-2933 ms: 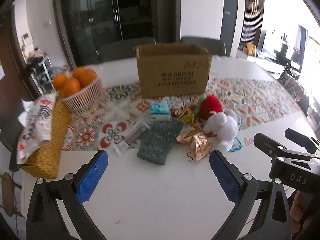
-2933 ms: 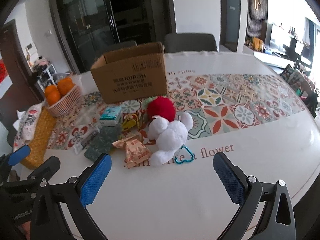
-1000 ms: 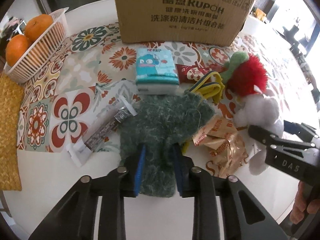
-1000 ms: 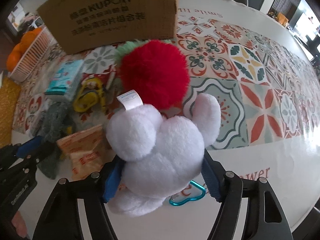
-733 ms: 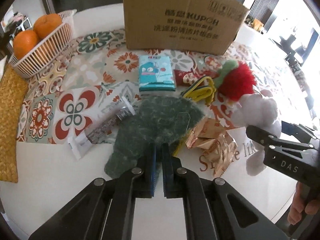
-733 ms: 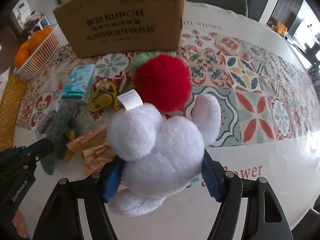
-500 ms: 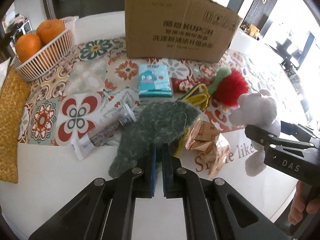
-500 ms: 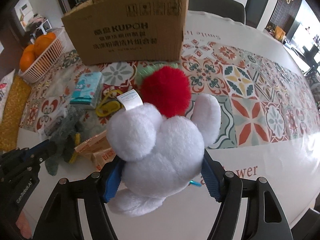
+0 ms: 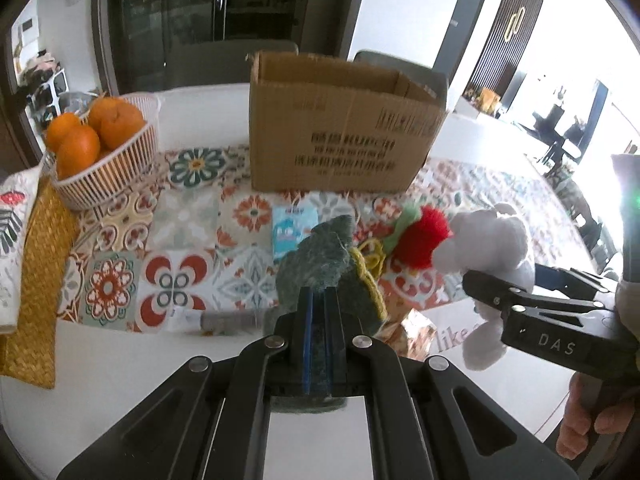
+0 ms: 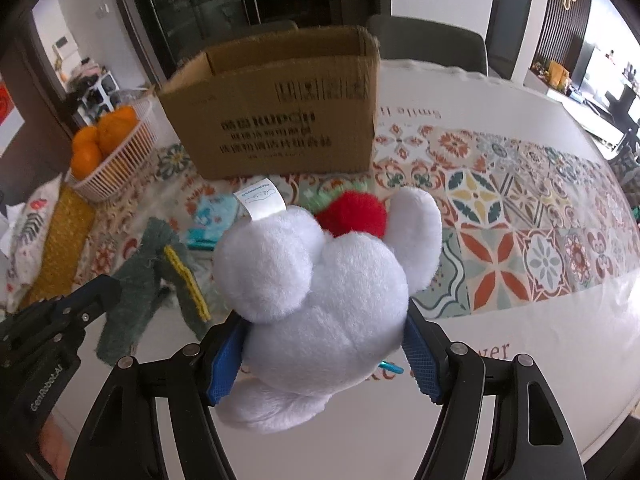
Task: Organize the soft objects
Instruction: 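Lift the glove and plush toy with both tools and carry them over the cardboard box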
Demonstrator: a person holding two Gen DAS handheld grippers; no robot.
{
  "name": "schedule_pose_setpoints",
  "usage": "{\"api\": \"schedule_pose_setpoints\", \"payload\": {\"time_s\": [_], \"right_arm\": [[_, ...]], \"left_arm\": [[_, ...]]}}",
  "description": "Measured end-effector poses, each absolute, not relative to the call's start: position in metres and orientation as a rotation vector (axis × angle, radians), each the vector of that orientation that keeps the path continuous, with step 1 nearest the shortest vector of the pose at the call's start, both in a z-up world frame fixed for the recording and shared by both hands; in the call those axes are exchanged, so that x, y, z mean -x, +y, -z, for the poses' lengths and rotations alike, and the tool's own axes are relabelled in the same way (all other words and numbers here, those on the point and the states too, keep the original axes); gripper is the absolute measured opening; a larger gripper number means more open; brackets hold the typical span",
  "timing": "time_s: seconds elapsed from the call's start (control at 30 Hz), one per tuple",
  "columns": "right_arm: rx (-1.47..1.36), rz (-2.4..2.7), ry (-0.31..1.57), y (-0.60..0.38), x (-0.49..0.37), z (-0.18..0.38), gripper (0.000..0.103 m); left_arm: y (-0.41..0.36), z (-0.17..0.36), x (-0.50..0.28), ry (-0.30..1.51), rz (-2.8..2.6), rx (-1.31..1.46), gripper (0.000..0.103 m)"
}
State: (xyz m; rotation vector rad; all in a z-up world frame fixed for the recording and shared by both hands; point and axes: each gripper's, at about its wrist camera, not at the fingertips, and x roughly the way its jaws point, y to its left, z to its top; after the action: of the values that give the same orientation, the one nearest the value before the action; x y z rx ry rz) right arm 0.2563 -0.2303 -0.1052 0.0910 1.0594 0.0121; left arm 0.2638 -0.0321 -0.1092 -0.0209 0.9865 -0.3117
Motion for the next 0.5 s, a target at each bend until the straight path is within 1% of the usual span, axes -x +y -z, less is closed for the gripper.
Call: {"api": "schedule_pose_setpoints", "payload": {"time_s": [0.5], "right_arm": [[-0.135,-0.052,0.926,-0.229,-0.262,0.054,0.071]], "left_arm": [[-0.032,0.047,-0.27,0.819,0.353,0.044,0.007]]}}
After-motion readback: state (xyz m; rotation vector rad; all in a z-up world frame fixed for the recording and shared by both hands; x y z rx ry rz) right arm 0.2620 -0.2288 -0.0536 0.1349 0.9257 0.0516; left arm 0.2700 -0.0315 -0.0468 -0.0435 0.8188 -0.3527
